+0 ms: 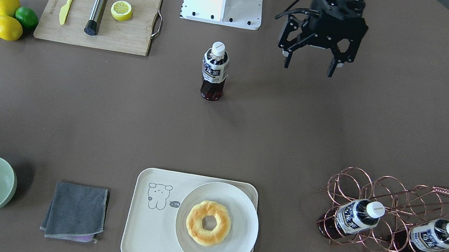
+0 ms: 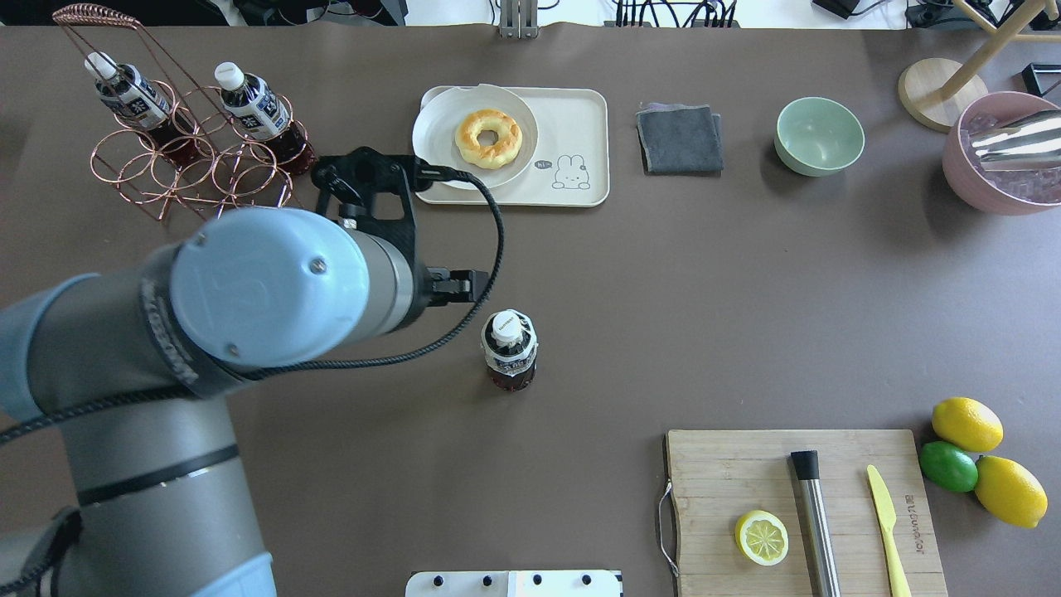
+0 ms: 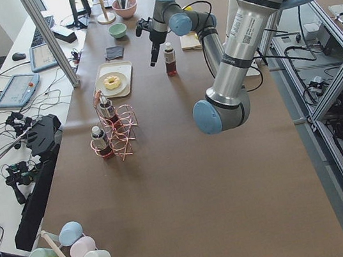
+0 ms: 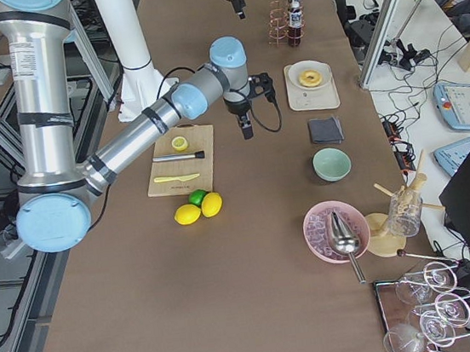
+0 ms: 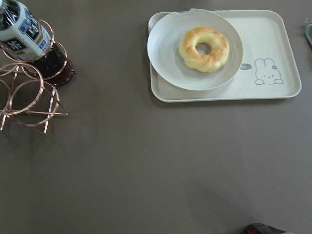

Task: Place tea on tray
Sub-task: 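Withdraw the left gripper while the right gripper reaches to the bottle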

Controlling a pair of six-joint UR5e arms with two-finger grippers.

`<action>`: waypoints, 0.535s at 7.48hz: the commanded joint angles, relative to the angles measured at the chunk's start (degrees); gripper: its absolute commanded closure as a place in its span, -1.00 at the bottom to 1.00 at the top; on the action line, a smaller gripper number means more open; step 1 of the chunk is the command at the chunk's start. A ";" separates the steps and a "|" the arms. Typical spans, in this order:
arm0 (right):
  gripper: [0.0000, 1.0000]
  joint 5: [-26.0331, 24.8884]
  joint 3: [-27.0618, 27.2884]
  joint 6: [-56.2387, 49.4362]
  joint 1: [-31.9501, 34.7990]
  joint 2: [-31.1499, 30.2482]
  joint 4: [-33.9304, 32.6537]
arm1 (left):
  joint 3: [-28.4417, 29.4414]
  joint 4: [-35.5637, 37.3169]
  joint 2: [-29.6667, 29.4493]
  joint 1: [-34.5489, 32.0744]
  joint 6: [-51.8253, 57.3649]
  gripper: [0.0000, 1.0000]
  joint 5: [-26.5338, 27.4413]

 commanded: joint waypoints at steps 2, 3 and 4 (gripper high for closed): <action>-0.83 -17.26 0.28 29.60 -25.47 24.78 -8.53 | 4.07 -15.18 15.09 -13.55 17.05 -0.95 -12.09; -0.83 -23.92 0.02 33.12 -30.91 34.16 -18.86 | 6.53 -24.48 22.02 -17.15 21.54 -0.95 -15.26; -0.83 -28.33 -3.03 33.85 -34.71 42.78 -25.66 | 9.60 -29.09 25.13 -21.45 26.54 -0.95 -20.17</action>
